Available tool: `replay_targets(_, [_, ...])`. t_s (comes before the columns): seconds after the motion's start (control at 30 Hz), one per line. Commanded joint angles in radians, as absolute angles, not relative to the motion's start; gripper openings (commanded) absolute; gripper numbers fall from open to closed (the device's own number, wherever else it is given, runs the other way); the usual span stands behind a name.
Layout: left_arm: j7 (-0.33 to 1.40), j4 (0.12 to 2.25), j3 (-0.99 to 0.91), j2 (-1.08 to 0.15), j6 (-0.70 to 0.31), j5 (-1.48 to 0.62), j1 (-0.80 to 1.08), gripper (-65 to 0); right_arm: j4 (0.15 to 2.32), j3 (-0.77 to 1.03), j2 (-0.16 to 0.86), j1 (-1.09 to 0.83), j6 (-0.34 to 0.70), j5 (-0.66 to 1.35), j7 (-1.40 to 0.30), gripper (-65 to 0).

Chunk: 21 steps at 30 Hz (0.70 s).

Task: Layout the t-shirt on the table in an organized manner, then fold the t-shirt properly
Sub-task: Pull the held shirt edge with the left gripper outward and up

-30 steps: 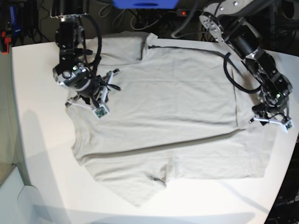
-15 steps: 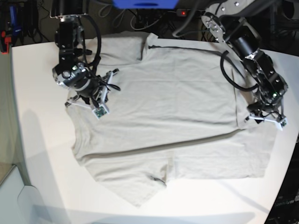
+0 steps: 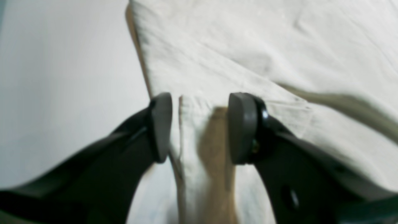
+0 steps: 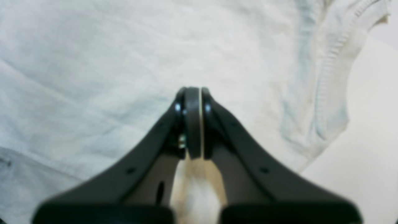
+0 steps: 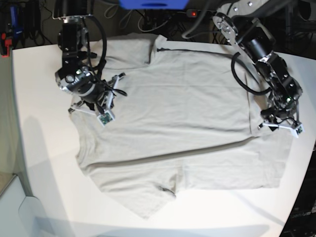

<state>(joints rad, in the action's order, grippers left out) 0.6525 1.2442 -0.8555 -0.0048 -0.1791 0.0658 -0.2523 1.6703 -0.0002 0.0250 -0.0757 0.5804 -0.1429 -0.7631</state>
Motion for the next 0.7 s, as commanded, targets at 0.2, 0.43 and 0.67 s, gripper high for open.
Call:
replay_targets(0.2, [0.622, 1.196, -0.857, -0.016, -0.18, 0.058, -0.274, -37.3, 1.685, 0.001, 0.028, -0.061, 0.593, -0.136, -0.745, -65.0])
replay_targets(0.43, [0.622, 1.202, -0.854, -0.016, -0.185, 0.056, -0.277, -43.0, 1.685, 0.001, 0.03, -0.061, 0.593, -0.136, -0.745, -65.0])
replay_targets(0.67, [0.63, 1.204, -0.858, -0.015, -0.183, 0.056, -0.277, -54.8, 1.684, 0.001, 0.03, -0.061, 0.593, -0.136, -0.745, -65.0])
